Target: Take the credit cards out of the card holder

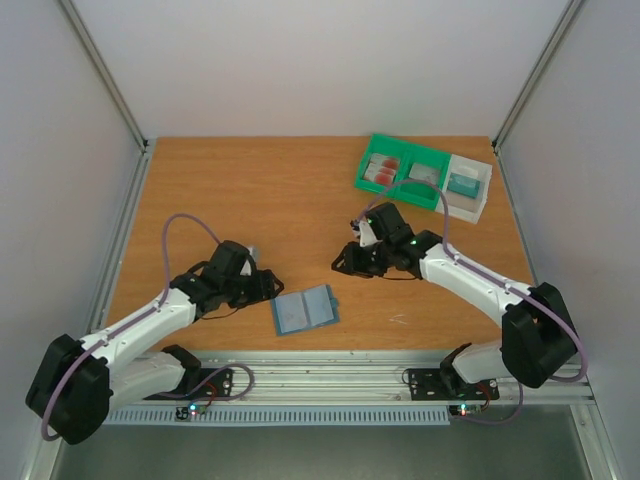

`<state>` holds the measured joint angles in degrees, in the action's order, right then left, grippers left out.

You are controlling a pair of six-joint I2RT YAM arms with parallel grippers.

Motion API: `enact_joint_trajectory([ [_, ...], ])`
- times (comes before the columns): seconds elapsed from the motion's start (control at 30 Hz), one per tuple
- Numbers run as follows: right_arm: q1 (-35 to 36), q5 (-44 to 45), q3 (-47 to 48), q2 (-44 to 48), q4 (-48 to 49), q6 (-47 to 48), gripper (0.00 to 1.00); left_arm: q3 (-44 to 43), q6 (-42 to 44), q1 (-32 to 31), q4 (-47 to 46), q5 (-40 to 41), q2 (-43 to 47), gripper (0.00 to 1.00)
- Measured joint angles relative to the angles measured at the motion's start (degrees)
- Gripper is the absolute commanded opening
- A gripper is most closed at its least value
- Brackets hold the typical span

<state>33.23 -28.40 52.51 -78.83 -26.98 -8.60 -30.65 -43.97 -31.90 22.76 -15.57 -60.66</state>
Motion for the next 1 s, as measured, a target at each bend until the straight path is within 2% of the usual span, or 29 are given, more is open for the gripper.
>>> enact_joint_trajectory([
  [0.23, 4.59, 0.39, -1.09, -5.55, 5.01, -2.01, 0.26, 1.18, -1.4, 0.0, -0.66, -1.14, 0.13, 0.61],
  [0.5, 9.29, 0.52, -1.14, -12.07, 8.81, -3.91, 0.25, 7.45, -4.96, 0.0, -5.51, -4.7, 1.01, 0.54],
  [1.0, 15.47, 1.55, -0.07, -20.15, 13.79, -7.32, 0.22, 7.69, -6.36, 0.0, -12.31, -7.96, -4.5, 0.43],
])
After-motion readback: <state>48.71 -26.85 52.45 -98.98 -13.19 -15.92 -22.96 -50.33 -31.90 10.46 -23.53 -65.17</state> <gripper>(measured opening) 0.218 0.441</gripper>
